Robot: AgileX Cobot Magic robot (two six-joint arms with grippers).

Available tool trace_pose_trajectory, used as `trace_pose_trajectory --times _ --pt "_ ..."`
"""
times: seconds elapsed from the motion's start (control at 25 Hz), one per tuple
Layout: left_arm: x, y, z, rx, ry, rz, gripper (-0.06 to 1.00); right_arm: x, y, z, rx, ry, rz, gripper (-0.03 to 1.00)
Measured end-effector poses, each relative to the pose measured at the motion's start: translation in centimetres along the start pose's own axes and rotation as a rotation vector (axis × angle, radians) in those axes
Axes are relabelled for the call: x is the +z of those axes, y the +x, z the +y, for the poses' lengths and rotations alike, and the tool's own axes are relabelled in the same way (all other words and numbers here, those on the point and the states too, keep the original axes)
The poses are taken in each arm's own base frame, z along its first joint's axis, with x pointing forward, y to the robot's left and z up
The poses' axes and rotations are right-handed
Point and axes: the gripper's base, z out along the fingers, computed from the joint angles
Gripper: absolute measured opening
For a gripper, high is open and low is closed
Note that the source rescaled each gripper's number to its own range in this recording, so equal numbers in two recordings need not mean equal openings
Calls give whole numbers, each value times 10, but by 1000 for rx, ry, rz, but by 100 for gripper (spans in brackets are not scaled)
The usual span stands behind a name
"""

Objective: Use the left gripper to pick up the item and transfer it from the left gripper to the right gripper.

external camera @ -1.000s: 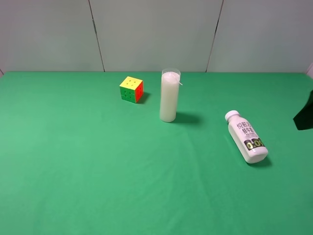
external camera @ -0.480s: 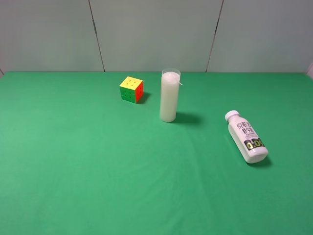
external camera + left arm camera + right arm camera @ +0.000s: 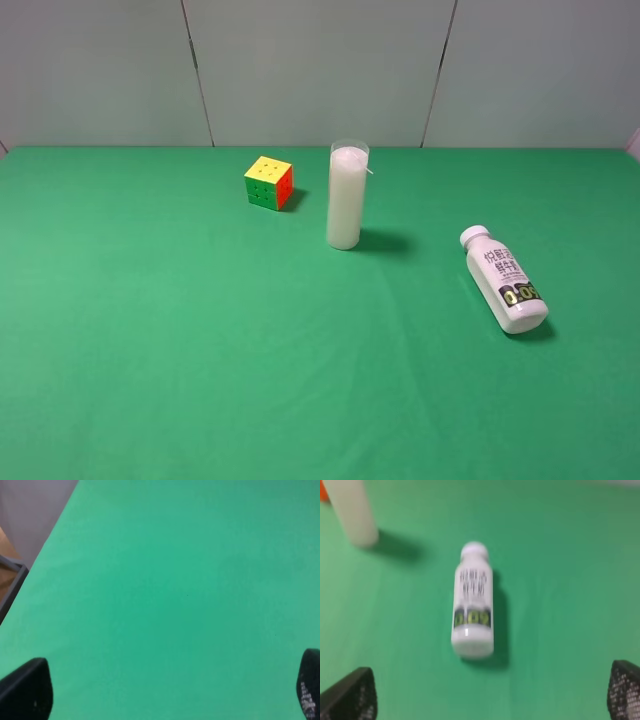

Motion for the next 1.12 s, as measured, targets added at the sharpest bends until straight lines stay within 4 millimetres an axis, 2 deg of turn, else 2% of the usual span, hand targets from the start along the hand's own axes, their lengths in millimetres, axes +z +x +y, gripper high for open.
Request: trace_pose_trajectory --times 0.08,0.16,1.12 --pt "0 0 0 0 0 0 94 -6 5 0 34 0 -101 100" --pt "0 0 0 0 0 0 94 -6 8 0 55 -2 -128 100" --pt "1 0 0 23 44 0 94 -5 8 0 84 22 -132 100"
